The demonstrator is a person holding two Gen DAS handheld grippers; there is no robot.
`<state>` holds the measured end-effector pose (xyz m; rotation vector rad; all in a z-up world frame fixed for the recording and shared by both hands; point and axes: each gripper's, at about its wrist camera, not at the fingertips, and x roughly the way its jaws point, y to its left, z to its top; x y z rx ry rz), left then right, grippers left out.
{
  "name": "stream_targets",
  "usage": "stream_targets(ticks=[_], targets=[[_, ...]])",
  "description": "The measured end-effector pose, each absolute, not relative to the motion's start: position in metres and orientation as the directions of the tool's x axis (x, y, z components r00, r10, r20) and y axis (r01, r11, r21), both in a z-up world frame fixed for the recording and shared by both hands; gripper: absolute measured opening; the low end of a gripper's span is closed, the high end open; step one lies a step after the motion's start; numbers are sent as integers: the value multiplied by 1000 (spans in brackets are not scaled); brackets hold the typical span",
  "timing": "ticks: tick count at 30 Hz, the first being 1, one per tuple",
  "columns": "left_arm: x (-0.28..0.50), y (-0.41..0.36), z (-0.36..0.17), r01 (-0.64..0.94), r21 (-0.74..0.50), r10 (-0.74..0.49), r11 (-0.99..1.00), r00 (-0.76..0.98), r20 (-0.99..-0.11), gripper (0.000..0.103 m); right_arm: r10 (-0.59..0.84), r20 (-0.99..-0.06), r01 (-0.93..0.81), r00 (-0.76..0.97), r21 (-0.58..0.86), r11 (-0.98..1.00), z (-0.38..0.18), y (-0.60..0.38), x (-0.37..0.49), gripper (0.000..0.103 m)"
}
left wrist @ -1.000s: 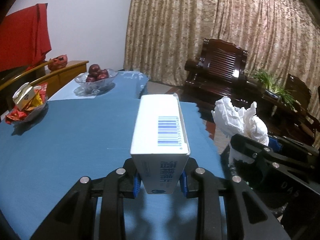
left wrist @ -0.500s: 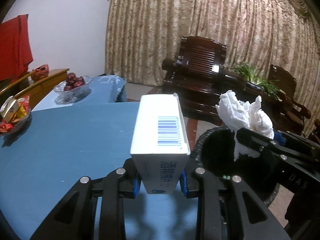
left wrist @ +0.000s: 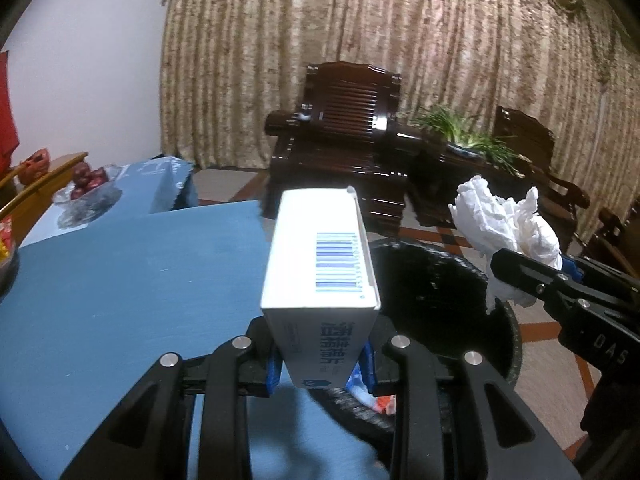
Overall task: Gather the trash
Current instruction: 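Carry the white box and tissue over the bin and open both grippers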
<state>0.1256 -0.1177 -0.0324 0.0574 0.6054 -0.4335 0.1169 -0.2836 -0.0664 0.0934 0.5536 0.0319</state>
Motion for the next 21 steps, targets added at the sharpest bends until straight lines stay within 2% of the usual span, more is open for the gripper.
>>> stream_targets(ticks=[21], targets=[[156,-218,-77,533,-54,-444,845,640,-627,30,-62,-588,138,807,87,987,-114,-366,128,33]])
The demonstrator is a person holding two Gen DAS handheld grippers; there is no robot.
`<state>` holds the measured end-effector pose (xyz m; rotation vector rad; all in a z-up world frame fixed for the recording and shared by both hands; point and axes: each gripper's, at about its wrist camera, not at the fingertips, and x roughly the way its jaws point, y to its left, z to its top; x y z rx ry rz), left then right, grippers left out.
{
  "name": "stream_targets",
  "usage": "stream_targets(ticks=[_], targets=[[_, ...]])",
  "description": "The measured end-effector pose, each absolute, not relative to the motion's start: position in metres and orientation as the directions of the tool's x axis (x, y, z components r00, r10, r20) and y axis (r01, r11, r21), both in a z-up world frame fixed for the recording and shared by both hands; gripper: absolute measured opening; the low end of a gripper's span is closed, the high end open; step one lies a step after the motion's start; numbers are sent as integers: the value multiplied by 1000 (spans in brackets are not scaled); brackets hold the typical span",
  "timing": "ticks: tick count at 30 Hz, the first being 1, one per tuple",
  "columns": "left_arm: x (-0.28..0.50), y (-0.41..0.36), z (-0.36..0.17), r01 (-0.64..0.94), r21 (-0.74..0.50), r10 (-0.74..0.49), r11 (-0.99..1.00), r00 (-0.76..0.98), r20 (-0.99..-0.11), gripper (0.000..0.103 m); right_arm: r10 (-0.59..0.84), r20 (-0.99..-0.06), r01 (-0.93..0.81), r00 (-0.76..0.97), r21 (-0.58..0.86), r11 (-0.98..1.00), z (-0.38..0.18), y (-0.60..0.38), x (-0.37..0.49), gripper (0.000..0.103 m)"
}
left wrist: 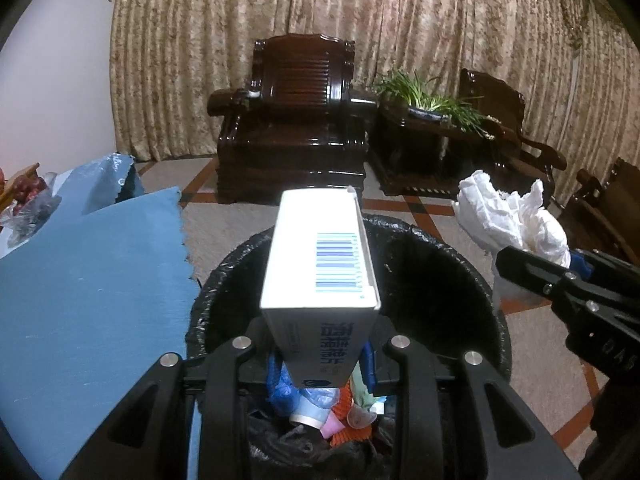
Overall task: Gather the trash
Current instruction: 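Carry the white box and tissue over the bin and open both grippers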
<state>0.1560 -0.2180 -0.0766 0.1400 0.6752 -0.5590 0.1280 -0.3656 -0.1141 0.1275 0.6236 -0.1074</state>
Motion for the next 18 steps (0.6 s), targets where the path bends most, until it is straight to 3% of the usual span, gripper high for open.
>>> stream_targets(ticks=[16,18], targets=[[199,-241,-120,530,-54,-421,846,602,-678,30,-45,-636,146,770,108,983,-158,-386,176,33],[204,-245,-124,537,-64,-427,841,587,-688,31,-38,-643,137,765,104,985,-163,-389,185,39]])
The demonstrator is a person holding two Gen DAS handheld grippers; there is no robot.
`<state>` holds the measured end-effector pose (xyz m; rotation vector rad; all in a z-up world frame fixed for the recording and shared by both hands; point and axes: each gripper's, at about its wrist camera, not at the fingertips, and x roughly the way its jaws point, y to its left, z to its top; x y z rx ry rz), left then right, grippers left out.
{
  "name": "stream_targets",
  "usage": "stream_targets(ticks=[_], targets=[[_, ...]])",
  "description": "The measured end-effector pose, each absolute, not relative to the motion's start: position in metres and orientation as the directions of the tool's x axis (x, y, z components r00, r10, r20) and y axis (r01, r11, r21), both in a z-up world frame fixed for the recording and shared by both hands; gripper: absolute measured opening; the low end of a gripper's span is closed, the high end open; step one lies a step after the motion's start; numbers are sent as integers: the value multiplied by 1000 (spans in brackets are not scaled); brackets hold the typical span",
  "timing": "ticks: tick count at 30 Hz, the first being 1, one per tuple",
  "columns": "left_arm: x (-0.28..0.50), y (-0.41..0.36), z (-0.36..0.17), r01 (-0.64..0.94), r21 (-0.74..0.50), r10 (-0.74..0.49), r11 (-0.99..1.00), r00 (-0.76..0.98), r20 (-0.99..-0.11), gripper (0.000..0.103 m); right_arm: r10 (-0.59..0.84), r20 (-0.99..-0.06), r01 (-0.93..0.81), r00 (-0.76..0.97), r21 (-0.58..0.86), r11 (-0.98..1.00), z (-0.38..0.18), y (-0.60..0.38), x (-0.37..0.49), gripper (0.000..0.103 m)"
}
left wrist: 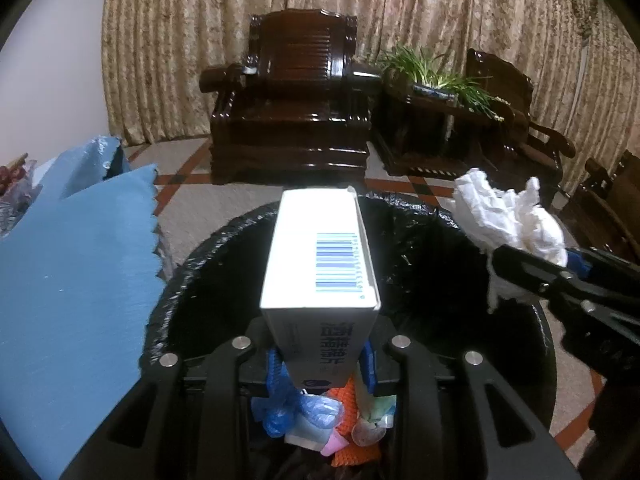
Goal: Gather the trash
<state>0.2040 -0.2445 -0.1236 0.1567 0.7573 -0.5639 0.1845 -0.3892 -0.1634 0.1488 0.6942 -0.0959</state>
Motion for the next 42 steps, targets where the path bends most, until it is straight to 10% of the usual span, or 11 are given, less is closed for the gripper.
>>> stream_targets(ticks=[13,25,42], targets=[[210,-217,-108,504,-67,-412,861,616,-671,70,-102,-609,201,787,96,975,-152,-395,172,96],[167,-177,-72,457,-40,-369,888,661,-653,94,-50,-597,153,801,124,980,-115,-361,130,97],[94,-112,-25,386,-3,-307,922,729,-612,97,10,-562,58,827,103,993,-64,-291,77,98]])
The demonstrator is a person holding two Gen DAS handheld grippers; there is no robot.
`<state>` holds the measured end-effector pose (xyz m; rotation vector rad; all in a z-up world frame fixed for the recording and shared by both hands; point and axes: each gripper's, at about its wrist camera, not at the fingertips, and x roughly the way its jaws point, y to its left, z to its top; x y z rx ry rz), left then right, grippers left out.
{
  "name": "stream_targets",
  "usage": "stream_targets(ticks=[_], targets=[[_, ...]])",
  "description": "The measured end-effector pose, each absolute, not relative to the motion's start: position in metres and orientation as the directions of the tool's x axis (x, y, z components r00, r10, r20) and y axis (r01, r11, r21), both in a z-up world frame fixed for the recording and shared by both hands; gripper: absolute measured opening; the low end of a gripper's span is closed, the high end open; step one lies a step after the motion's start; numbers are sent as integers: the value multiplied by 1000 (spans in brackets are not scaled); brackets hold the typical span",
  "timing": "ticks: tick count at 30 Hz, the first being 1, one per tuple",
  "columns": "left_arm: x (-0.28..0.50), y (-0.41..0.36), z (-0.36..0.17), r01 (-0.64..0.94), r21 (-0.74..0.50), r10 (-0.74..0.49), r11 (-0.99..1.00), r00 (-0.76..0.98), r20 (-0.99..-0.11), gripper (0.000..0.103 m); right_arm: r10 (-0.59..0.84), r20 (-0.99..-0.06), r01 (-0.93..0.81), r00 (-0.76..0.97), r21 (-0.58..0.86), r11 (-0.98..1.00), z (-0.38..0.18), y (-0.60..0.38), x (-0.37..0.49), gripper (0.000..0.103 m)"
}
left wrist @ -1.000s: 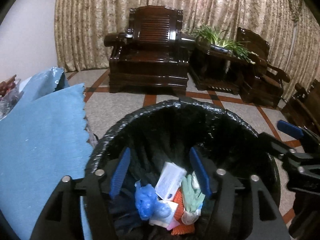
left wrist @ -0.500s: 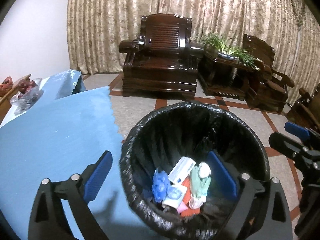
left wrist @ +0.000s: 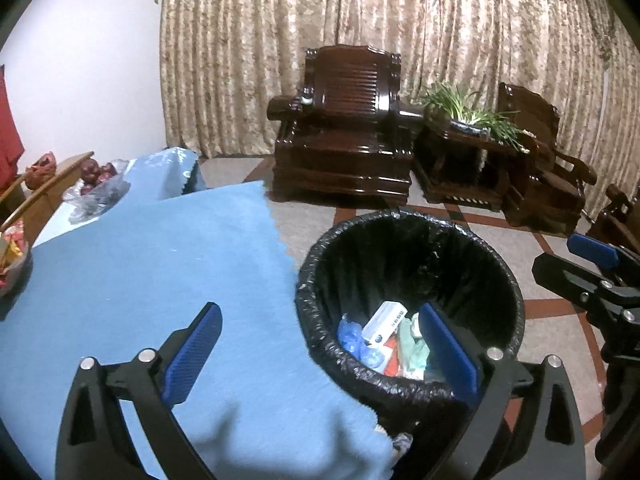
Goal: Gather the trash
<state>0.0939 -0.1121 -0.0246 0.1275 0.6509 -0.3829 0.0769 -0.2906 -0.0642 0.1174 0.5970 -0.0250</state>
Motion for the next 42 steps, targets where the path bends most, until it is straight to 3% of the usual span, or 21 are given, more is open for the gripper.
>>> stream_targets(ticks=[18,42], targets=[[46,-77,26,310,7,-260,951,811,-524,97,42,-506,-4,861,75,997,-17,-252,43,98],[26,-70,38,296,21,-248,955,836,-490,97,50,-485,-28,873,54,998,-2,-241,33,98]])
